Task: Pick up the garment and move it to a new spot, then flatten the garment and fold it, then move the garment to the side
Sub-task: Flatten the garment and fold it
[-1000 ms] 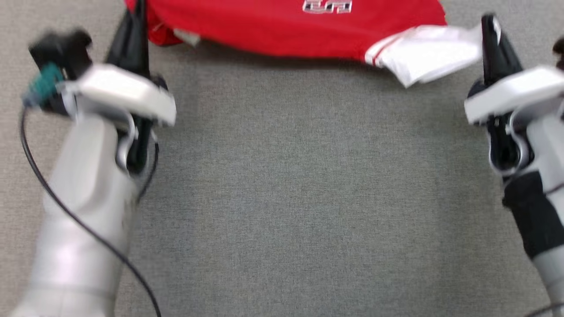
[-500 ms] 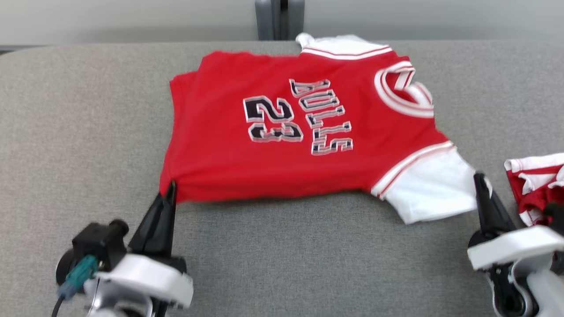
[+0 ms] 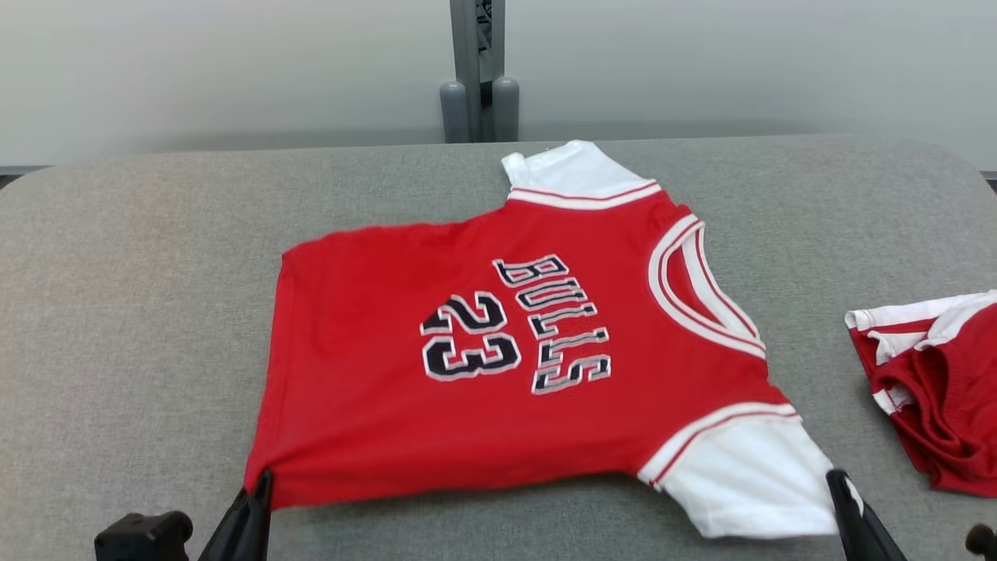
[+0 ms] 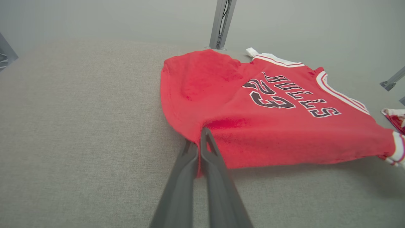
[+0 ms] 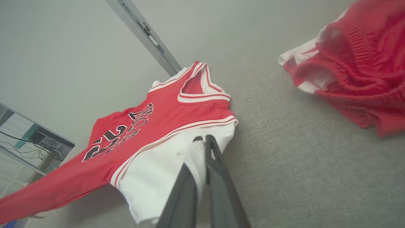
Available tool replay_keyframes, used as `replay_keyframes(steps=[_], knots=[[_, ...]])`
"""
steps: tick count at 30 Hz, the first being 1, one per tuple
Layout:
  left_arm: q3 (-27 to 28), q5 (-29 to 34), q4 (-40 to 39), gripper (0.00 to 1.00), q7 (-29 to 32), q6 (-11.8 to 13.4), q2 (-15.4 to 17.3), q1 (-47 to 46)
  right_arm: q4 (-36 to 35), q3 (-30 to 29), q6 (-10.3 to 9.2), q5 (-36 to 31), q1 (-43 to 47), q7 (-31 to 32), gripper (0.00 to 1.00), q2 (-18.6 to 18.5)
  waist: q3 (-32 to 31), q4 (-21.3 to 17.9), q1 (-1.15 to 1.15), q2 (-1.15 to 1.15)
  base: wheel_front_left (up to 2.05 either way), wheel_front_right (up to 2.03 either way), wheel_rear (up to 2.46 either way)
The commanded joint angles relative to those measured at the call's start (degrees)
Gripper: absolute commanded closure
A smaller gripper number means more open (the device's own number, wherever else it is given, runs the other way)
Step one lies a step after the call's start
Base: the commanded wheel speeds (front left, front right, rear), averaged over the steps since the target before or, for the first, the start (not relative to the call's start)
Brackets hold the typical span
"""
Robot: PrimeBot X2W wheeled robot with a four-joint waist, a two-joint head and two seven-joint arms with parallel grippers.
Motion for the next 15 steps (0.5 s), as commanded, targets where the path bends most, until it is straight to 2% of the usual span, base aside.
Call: replay_keyframes(steps=[1,8,15], knots=[[0.39,-0.46,-0.66,1.0,0.7,0.58,0.67,1.24,-2.4,-1.17,0.03,-0.86,2.37,1.93,1.0,0.59,-0.52,-0.47,0.0,0.0,0.0,0.0,0.0],[0.69,-1.47,-2.48,1.0,4.21,1.44,1.72,3.91,-10.36,-4.97,0.03,-2.65,8.11,8.19,1.0,2.03,-0.86,-1.5,0.0,0.0,0.0,0.0,0.0],[-0.11,-2.54,-0.3,1.0,6.29,-0.47,2.46,-0.82,-10.28,-5.63,0.03,-3.88,3.74,8.76,1.0,2.03,1.11,-0.79,0.0,0.0,0.0,0.0,0.0]])
